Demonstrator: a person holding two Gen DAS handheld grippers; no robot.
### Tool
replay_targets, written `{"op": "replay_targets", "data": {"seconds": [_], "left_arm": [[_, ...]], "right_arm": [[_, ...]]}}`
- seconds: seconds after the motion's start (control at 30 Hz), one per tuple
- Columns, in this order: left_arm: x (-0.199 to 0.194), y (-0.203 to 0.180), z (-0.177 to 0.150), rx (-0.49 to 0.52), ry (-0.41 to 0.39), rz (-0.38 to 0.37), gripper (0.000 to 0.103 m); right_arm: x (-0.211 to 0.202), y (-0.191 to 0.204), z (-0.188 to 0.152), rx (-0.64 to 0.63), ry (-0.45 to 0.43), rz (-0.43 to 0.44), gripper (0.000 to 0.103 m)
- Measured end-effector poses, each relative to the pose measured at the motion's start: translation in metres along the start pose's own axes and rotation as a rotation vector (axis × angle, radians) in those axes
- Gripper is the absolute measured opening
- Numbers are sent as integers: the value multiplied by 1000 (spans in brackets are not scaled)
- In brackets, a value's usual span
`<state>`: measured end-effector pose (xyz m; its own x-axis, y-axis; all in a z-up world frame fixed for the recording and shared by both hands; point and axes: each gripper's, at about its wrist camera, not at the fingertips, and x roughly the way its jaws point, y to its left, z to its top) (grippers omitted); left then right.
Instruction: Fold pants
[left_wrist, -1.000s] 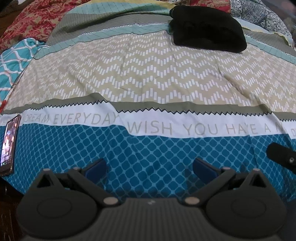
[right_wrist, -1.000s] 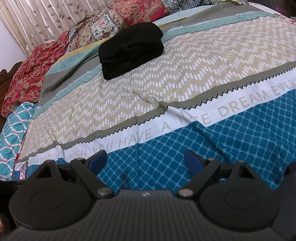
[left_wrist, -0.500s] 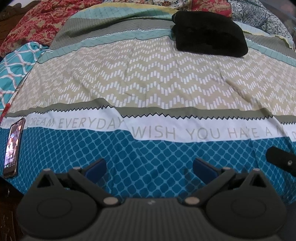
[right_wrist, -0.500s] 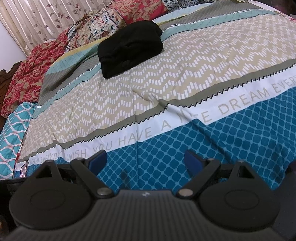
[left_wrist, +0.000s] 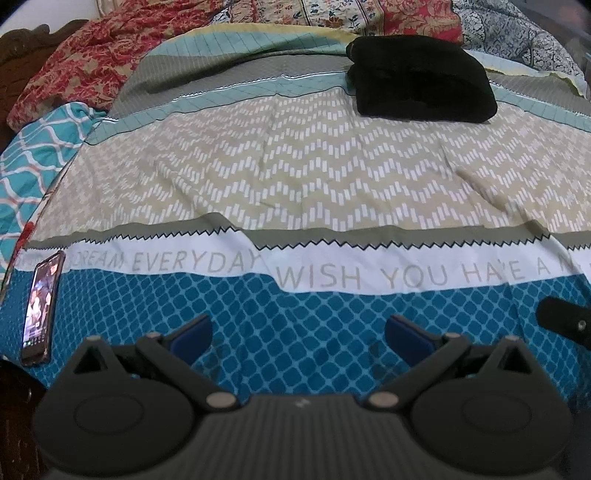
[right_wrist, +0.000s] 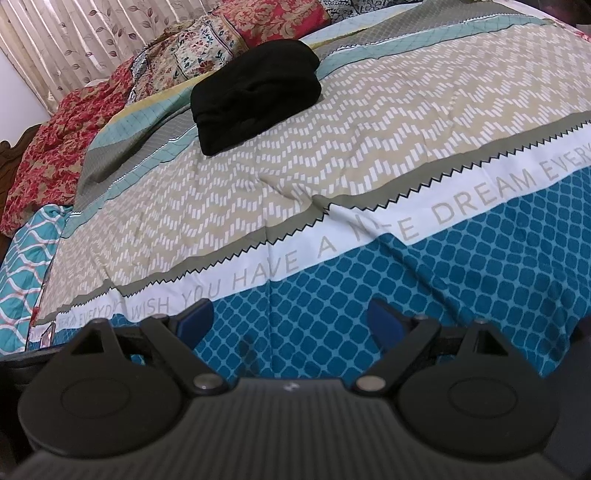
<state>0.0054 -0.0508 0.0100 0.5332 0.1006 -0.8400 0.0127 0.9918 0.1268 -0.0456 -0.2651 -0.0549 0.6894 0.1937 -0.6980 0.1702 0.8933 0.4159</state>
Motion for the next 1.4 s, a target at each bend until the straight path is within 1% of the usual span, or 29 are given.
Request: {"op": "replay_targets", "data": {"seconds": [0.2, 0.43, 0.93, 1.4], "left_arm": [[2, -1, -2, 5, 20, 18, 103], [6, -5, -3, 16, 48, 9, 103], [13, -1, -5, -2, 87, -2, 103], [13, -2, -5, 4, 90, 3, 103]], "right_arm": [[0, 1, -1, 0, -2, -2, 92], [1, 0, -1, 5, 0, -4, 92], [2, -1, -2, 7, 7, -6, 92], [2, -1, -2, 6, 8, -5, 92]]}}
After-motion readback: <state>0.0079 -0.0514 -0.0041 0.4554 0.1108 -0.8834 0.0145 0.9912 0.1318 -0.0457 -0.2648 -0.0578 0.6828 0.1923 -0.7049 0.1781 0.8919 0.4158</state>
